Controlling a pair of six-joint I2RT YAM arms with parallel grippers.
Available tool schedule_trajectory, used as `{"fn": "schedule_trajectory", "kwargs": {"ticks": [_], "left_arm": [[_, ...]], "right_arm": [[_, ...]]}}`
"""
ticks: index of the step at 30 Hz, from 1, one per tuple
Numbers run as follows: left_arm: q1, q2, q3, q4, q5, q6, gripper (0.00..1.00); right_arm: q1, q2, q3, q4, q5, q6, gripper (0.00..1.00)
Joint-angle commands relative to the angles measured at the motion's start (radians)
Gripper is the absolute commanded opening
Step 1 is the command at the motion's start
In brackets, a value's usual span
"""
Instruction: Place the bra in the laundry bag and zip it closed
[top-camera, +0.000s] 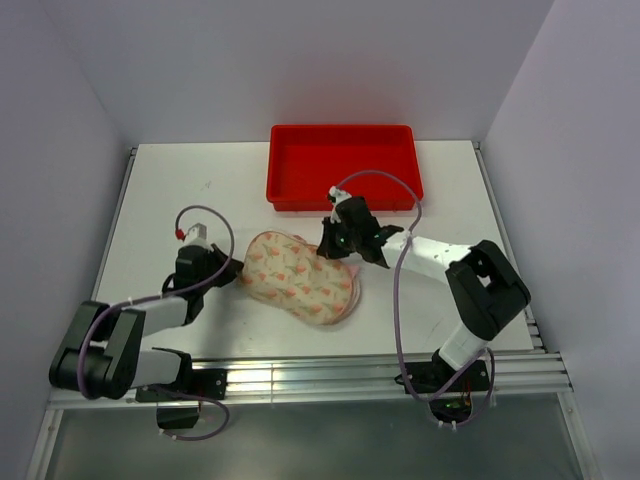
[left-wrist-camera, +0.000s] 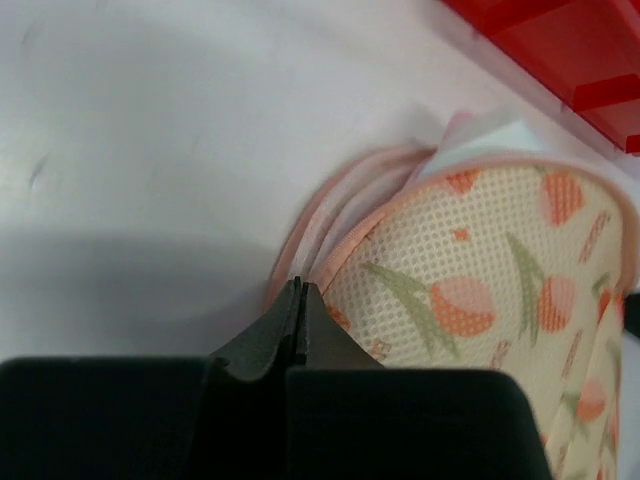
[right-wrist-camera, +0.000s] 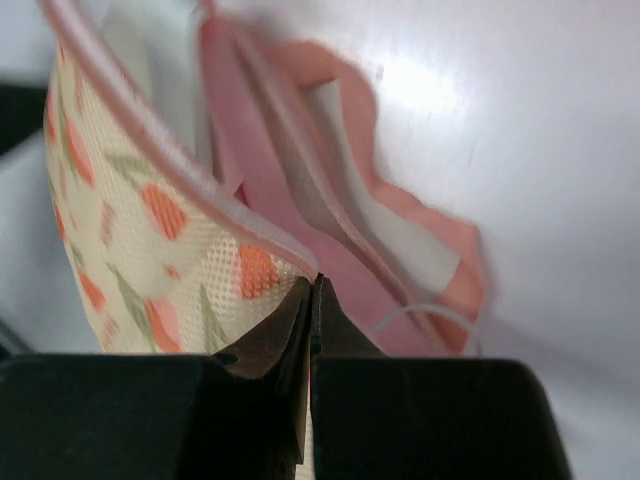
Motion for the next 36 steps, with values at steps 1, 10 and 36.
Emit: {"fn": "schedule_trajectory", "kwargs": {"ticks": [1, 10, 36], "left_arm": [[-0.009, -0.091, -0.130, 0.070, -0.044, -0.138, 0.00], [-0.190, -0.434, -0.271, -0.116, -0.096, -0.284, 0.43], [-0.189, 0.029, 0.220, -0.009, -0.043, 0.176, 0.67]], "right_arm": [[-0.023, 0.050, 0.148, -0.033, 0.134, -0.044, 0.00], [-0.043, 0.205, 0.338, -0.038, 0.150, -0.222, 0.00], [-0.036, 0.223, 0.335, -0.001, 0.064, -0.256, 0.01]]}}
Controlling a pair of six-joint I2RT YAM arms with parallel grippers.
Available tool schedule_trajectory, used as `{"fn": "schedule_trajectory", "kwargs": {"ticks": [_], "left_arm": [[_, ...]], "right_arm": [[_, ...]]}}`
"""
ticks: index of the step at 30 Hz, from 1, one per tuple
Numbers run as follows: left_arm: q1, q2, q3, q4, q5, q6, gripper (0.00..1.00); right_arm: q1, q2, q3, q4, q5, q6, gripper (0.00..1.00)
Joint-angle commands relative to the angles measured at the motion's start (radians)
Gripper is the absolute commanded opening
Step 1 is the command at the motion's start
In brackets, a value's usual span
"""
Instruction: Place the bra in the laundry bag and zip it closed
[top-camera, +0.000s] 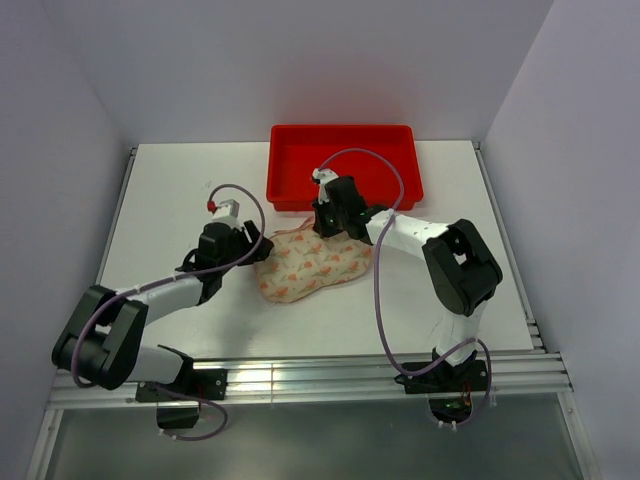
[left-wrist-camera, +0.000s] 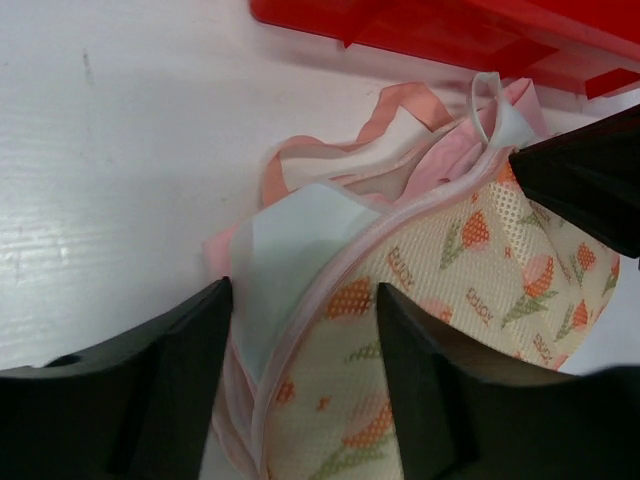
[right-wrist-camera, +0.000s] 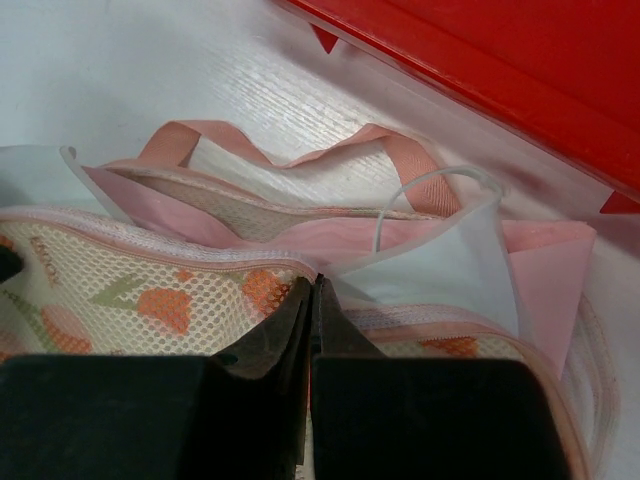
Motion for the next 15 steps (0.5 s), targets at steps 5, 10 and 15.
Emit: {"fn": "schedule_trajectory", "kwargs": {"ticks": [5, 10, 15], "left_arm": [[0.009, 0.122, 0.045, 0.176, 0.065, 0.062, 0.39], [0.016, 0.142, 0.006, 0.220, 0.033, -0.024, 0.12], [0.017, 0.174, -0.021, 0.237, 0.029, -0.116, 0.06]], "right_arm": [[0.006, -0.007, 0.037, 0.032, -0.006, 0.020, 0.02], [0.016, -0.071, 0.034, -0.008, 0.084, 0.109, 0.42], [0.045, -0.219, -0.101, 0.018, 0.113, 0.241, 0.78]]}}
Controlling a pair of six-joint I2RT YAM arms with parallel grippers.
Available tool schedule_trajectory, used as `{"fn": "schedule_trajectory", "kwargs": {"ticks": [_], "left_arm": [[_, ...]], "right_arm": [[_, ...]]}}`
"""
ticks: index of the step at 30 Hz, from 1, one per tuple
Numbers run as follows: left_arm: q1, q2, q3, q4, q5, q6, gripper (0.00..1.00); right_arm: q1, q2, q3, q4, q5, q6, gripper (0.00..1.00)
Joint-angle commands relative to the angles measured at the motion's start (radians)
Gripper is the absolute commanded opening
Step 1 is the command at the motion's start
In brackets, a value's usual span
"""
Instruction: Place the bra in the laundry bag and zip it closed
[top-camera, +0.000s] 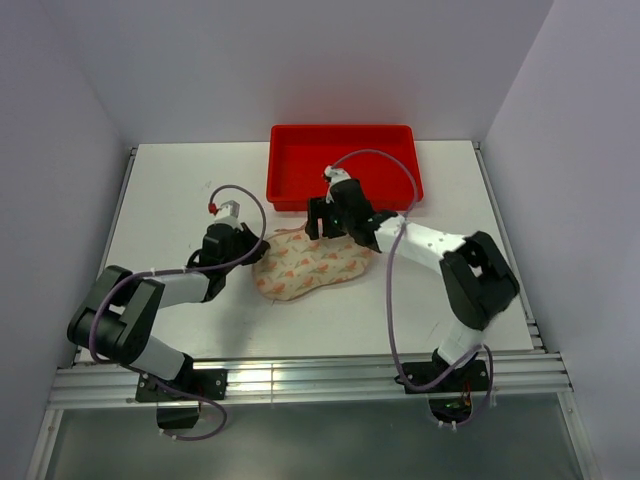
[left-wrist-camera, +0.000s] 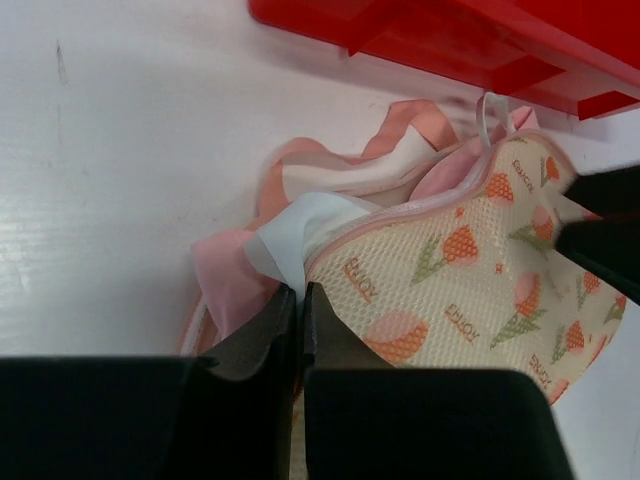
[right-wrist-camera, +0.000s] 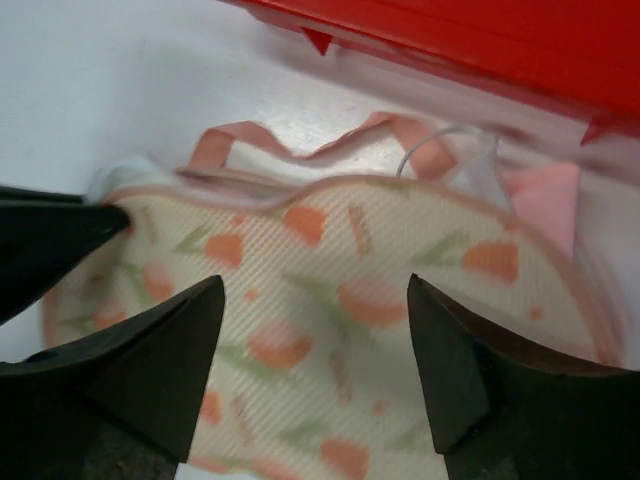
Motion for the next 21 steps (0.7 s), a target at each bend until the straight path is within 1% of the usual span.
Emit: {"fn": "schedule_trajectory", "kwargs": {"ticks": [1, 2, 3, 4, 5, 6, 7, 8, 9, 12, 15, 21], "left_arm": [[0.005, 0.028, -0.034, 0.072, -0.004, -0.086, 0.06], [0.005, 0.033, -0.040, 0.078, -0.001, -0.112, 0.05], [0.005, 0.036, -0.054, 0.083, 0.000, -0.124, 0.05], [0.005, 0.044, -0.060, 0.091, 0.000, -0.135, 0.04], [0.005, 0.050, -0.068, 0.094, -0.001, -0.155, 0.04], [0.005, 0.051, -0.082, 0.098, -0.004, -0.166, 0.03], [0.005, 0.061, -0.088, 0.112, -0.007, -0.173, 0.03], [0.005, 0.067, -0.093, 0.115, -0.014, -0.187, 0.03], [0.005, 0.071, -0.096, 0.117, -0.015, -0.192, 0.03], [0.003, 0.073, -0.096, 0.115, -0.041, -0.186, 0.06], [0.002, 0.048, -0.103, 0.101, -0.064, -0.174, 0.07], [-0.002, 0.048, -0.119, 0.114, -0.064, -0.157, 0.08]], "right_arm": [[0.050, -0.211, -0.097, 0.075, 0.071, 0.162, 0.82], [0.064, -0.249, -0.148, 0.110, 0.073, 0.197, 0.84], [0.078, -0.294, -0.256, 0.152, 0.073, 0.231, 0.86], [0.093, -0.373, -0.309, 0.233, 0.061, 0.265, 0.89], [0.127, -0.404, -0.361, 0.264, 0.051, 0.331, 0.90], [0.142, -0.434, -0.450, 0.293, 0.050, 0.365, 0.90], [0.161, -0.469, -0.488, 0.351, 0.048, 0.398, 0.91], [0.193, -0.478, -0.553, 0.371, 0.026, 0.455, 0.91], [0.205, -0.483, -0.581, 0.391, 0.022, 0.480, 0.91], [0.235, -0.452, -0.660, 0.488, 0.012, 0.570, 0.92], [0.235, -0.379, -0.716, 0.614, -0.025, 0.664, 0.92], [0.248, -0.198, -0.687, 0.805, -0.077, 0.770, 0.94]]}}
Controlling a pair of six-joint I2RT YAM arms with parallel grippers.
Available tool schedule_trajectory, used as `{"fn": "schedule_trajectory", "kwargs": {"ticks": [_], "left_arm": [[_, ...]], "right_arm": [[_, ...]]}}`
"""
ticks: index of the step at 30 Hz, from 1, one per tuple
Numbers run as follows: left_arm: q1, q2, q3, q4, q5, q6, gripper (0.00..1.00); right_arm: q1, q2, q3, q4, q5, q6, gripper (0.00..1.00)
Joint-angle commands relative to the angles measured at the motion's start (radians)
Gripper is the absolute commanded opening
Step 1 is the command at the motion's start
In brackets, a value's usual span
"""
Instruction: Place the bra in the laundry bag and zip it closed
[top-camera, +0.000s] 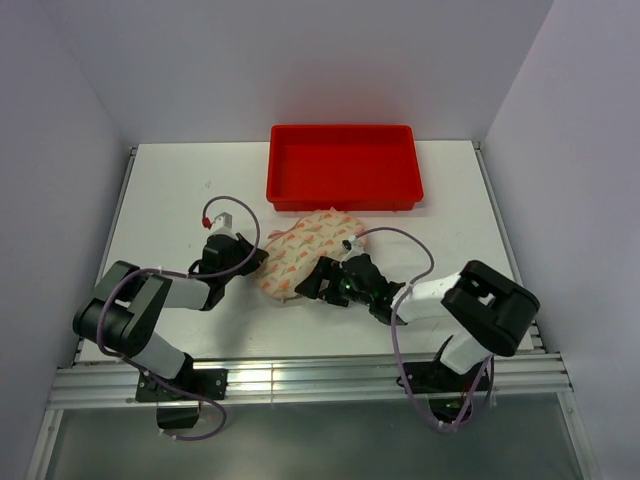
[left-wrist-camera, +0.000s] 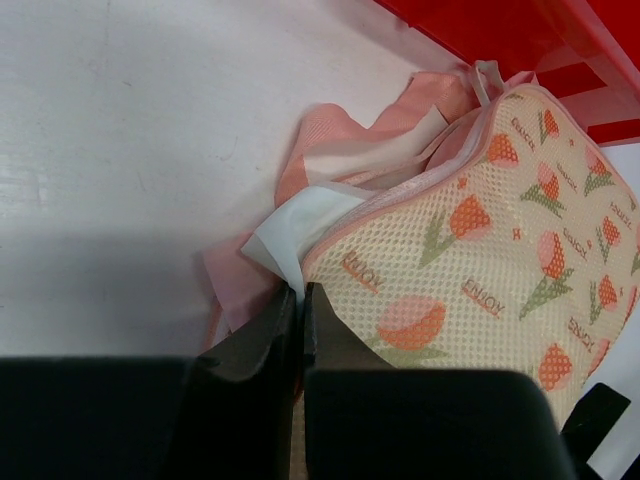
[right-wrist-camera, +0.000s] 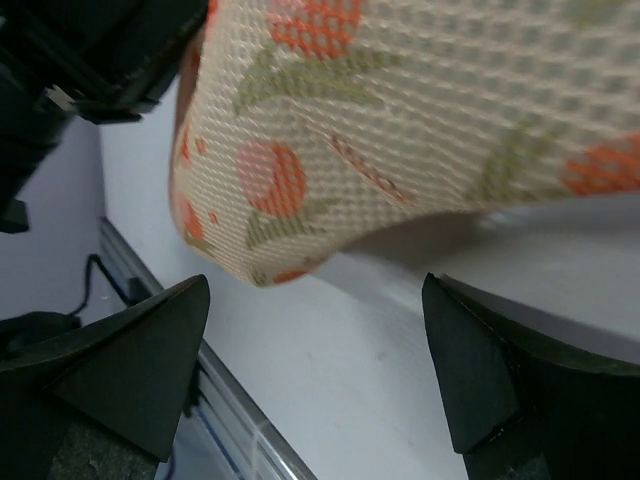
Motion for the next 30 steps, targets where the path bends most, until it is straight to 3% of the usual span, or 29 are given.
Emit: {"fn": "schedule_trajectory", "kwargs": {"ticks": [1, 11, 22, 30], "left_arm": [[-0.003, 0.003, -0.021, -0.002, -0.030, 0.020, 0.08], [-0.006, 0.051, -0.012, 0.024, -0.030, 0.065, 0.08], [-0.052, 0.018, 0.044, -0.130, -0.177, 0.156, 0.20], [-0.072, 0.026, 0.051, -0.142, -0.208, 0.156, 0.21]], "right_arm": [[0.021, 0.092, 0.037, 0.223, -0.025, 0.122, 0.94], [0.022, 0.261, 0.101, 0.357, 0.068, 0.187, 0.94], [0.016, 0.292, 0.137, 0.386, 0.163, 0.219, 0.79], [0.012, 0.274, 0.132, 0.427, 0.151, 0.198, 0.96]]}}
